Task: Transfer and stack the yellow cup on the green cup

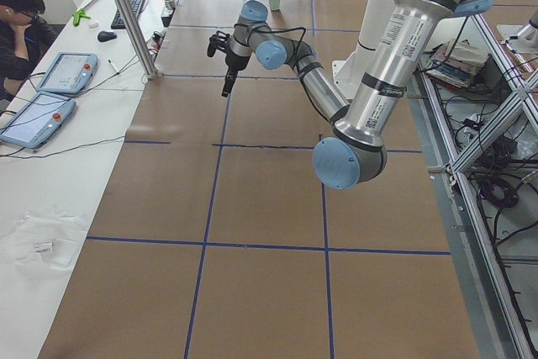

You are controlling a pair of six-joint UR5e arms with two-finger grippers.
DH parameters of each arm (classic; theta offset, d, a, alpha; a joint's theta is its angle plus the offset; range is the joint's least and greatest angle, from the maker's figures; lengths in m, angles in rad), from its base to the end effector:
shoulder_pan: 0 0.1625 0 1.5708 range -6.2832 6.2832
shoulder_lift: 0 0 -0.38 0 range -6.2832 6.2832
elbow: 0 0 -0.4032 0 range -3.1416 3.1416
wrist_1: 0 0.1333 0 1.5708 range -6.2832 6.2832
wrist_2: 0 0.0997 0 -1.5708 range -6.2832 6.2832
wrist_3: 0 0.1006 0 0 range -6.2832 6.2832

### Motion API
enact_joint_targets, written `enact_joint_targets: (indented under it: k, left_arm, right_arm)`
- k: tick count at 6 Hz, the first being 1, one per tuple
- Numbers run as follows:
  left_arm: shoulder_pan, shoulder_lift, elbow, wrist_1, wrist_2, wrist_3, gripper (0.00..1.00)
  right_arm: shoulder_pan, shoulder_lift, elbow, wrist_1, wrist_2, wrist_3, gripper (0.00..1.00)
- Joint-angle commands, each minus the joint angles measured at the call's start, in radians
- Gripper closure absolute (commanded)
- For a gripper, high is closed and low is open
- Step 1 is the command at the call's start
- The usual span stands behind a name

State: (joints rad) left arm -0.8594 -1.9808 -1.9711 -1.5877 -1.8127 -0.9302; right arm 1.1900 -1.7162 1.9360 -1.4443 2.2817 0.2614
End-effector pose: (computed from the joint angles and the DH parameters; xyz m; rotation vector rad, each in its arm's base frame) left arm 0.2886 -0.5021 0.2116 0.3943 0.7576 -0.1053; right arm -0.1074 -0.4504 0.4884 0.0927 -0.7737 -0.2364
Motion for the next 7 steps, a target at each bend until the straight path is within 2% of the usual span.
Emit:
enact_joint_targets:
  k: [1,2,4,5,6,7]
  left_arm:
    - [-0.007,0.031,-0.035,0.003,-0.105,0.016,0.0]
    - [-0.033,0.107,-0.058,0.003,-0.158,0.127,0.0]
    - [-0.184,0.235,-0.04,0.062,-0.28,0.56,0.0]
    - [-0.304,0.299,-0.041,0.165,-0.348,0.788,0.0]
    - [-0.42,0.426,-0.041,0.181,-0.418,0.911,0.0]
    - [-0.56,0.515,0.0,0.167,-0.447,0.944,0.0]
  right_arm:
    - [0.076,0.022,0.001,-0.008,0.03,-0.011,0.0]
    - [0.118,0.014,-0.005,-0.014,0.06,-0.074,0.0]
    - [0.216,-0.002,0.0,-0.161,0.074,-0.247,0.0]
    - [0.268,-0.019,-0.002,-0.27,0.05,-0.36,0.0]
    - [0.316,-0.055,-0.003,-0.283,0.038,-0.381,0.0]
    - [0.321,-0.086,-0.005,-0.281,0.038,-0.375,0.0]
